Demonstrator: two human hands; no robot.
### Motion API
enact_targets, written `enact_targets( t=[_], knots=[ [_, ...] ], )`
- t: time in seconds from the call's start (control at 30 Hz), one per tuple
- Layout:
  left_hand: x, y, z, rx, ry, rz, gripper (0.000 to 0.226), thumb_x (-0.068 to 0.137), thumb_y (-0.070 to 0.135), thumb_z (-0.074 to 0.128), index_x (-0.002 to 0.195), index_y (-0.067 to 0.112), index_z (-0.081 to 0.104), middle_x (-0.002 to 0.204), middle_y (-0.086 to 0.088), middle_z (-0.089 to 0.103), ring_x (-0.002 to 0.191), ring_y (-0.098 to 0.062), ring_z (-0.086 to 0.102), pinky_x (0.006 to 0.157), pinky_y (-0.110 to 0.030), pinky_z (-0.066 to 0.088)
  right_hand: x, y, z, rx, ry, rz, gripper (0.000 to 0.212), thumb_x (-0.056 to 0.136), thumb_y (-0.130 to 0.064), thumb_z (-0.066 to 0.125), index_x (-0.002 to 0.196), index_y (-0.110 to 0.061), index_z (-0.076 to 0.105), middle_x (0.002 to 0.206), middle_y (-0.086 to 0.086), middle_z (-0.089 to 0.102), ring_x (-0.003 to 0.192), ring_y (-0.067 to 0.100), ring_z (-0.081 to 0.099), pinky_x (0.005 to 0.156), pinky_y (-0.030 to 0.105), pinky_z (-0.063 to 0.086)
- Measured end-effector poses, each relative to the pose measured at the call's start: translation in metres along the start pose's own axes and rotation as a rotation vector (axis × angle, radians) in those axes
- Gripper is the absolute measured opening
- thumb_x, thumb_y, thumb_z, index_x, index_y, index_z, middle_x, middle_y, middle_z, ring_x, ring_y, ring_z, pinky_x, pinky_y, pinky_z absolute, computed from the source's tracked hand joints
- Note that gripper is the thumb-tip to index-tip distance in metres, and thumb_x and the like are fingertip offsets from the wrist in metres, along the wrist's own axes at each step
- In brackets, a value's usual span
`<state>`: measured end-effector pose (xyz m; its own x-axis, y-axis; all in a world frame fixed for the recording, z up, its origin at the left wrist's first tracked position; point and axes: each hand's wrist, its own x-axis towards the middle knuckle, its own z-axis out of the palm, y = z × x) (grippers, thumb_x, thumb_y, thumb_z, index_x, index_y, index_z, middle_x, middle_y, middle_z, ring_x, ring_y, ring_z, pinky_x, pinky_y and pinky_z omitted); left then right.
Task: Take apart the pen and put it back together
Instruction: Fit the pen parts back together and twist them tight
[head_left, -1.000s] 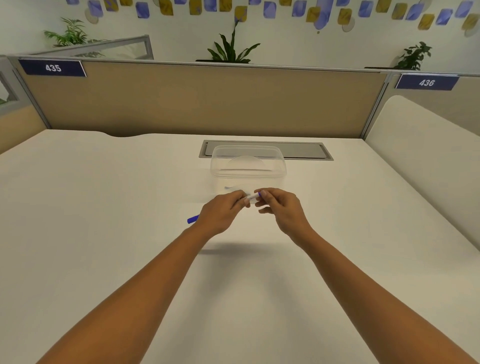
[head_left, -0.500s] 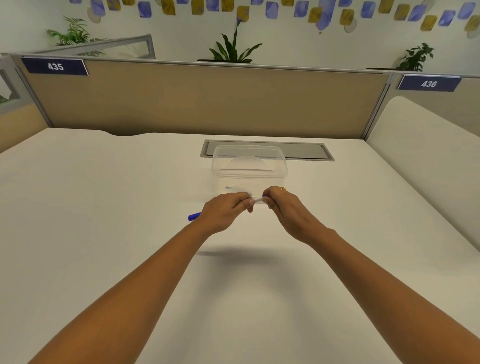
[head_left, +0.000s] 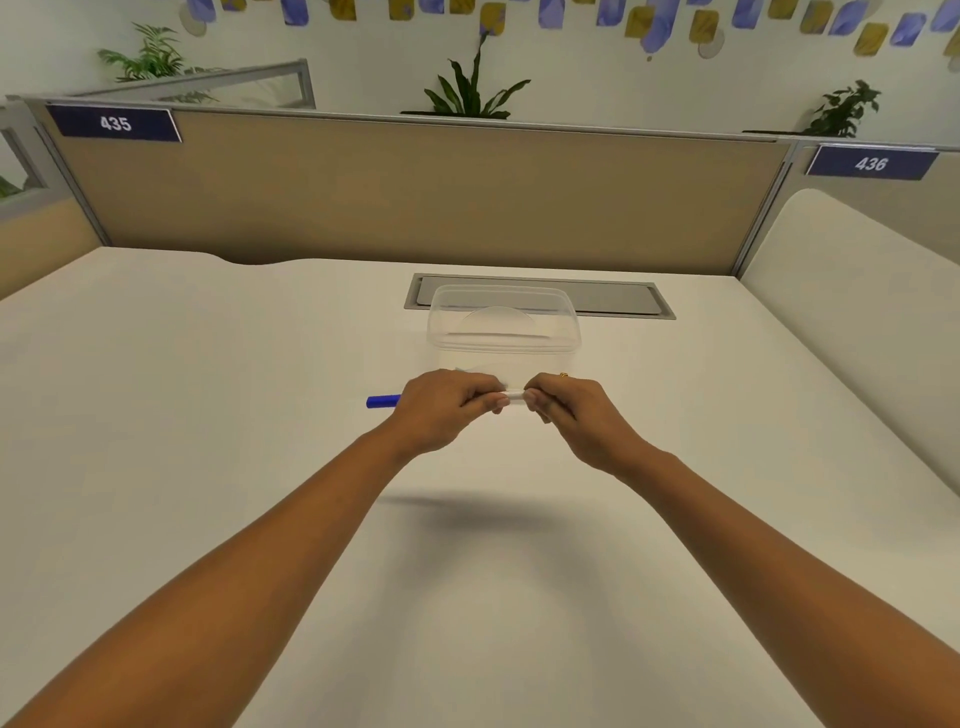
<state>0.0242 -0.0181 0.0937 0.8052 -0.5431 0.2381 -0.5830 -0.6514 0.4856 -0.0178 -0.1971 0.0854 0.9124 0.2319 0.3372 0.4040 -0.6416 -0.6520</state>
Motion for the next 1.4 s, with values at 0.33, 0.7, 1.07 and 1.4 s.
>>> enact_targets(
  t=[0.33, 0.7, 1.07, 1.4],
  knots=[
    [-0.001, -0.004, 0.003, 0.175, 0.05, 0.133, 0.023, 0.091, 0.031, 0.047, 0.086, 0.016, 0.064, 0.074, -0.003, 0.066, 0.065, -0.015, 0.047, 0.05, -0.027, 0.031, -0.004, 0.0, 0.011, 0.333, -0.07, 0.244, 0.036, 0.095, -0.022, 0.042, 0.059, -0.021, 0.047, 0.057, -0.004, 0.042, 0.048, 0.003, 0.033, 0.049, 0.013, 0.029],
    [0.0, -0.007, 0.006, 0.293, 0.156, 0.35, 0.018, 0.081, 0.026, 0.058, 0.074, 0.011, 0.065, 0.058, -0.008, 0.064, 0.053, -0.024, 0.055, 0.046, -0.031, 0.041, -0.008, 0.0, 0.02, 0.767, -0.137, 0.526, 0.034, 0.095, -0.022, 0.041, 0.064, -0.014, 0.051, 0.053, -0.005, 0.04, 0.044, 0.005, 0.029, 0.041, 0.012, 0.026],
    [-0.003, -0.022, 0.012, 0.372, 0.139, 0.449, 0.01, 0.071, 0.019, 0.073, 0.074, 0.013, 0.066, 0.056, -0.004, 0.064, 0.049, -0.022, 0.051, 0.047, -0.025, 0.032, -0.011, 0.003, 0.032, 0.946, -0.242, 0.714, 0.032, 0.096, -0.022, 0.04, 0.067, -0.013, 0.052, 0.057, -0.003, 0.043, 0.043, 0.004, 0.034, 0.039, 0.012, 0.031],
    [-0.007, -0.029, 0.02, 0.411, 0.032, 0.452, 0.011, 0.07, 0.022, 0.073, 0.078, 0.016, 0.069, 0.059, -0.003, 0.066, 0.053, -0.021, 0.051, 0.052, -0.027, 0.029, -0.01, 0.002, 0.034, 0.406, -0.238, 0.567, 0.015, 0.088, -0.021, 0.055, 0.091, -0.013, 0.068, 0.084, 0.006, 0.064, 0.077, 0.015, 0.057, 0.072, 0.024, 0.047]
  ],
)
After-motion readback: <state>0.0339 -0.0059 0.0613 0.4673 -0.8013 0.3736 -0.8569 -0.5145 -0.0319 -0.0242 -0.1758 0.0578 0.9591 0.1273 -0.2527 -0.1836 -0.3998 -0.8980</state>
